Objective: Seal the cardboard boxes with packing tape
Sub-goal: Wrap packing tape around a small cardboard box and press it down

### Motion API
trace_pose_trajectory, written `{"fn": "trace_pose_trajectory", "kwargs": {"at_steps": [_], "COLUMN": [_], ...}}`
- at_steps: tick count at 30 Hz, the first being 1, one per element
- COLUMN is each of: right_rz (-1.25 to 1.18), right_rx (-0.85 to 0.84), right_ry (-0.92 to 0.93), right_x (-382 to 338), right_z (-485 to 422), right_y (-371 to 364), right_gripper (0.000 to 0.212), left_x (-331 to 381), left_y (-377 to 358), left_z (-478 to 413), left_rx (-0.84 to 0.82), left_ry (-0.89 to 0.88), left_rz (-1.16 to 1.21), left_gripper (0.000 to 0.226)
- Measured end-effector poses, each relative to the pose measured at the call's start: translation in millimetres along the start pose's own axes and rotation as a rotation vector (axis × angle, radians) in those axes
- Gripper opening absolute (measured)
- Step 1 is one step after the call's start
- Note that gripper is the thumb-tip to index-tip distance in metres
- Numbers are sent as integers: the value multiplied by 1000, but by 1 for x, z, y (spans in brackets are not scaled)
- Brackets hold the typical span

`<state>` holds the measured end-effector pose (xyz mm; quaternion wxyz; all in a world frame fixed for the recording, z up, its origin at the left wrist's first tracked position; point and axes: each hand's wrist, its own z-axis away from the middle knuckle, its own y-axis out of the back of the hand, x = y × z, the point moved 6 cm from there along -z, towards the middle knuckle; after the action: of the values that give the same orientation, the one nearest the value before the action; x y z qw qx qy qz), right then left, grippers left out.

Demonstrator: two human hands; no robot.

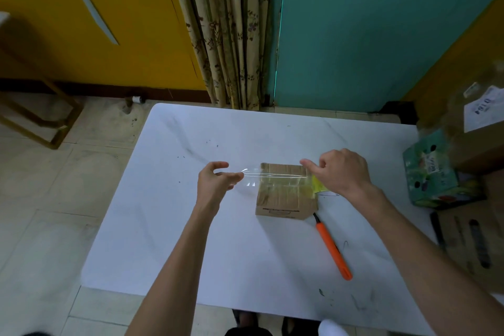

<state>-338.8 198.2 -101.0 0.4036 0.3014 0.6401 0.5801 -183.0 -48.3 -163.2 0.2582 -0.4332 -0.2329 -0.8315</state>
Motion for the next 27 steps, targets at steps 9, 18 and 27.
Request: {"fn": "trace_pose_trajectory", "kwargs": {"at_steps": [9,18,27], "right_rz": [30,61,79], "right_rx": [-23,-62,-85], "right_ry": [-6,-36,-35], "right_x": [-10,-17,-23], "right_z": [-6,-3,-5], "right_y": [-6,-3,-7], "right_gripper": [64,57,54], "left_x": [-55,-78,-90], "left_y": [-22,-61,-78], "left_z": [-18,-24,-21], "left_rx": [-21,-94,-264], "left_ry": [135,202,300], "left_rz": [52,101,-171], "left_gripper": [45,45,83]}}
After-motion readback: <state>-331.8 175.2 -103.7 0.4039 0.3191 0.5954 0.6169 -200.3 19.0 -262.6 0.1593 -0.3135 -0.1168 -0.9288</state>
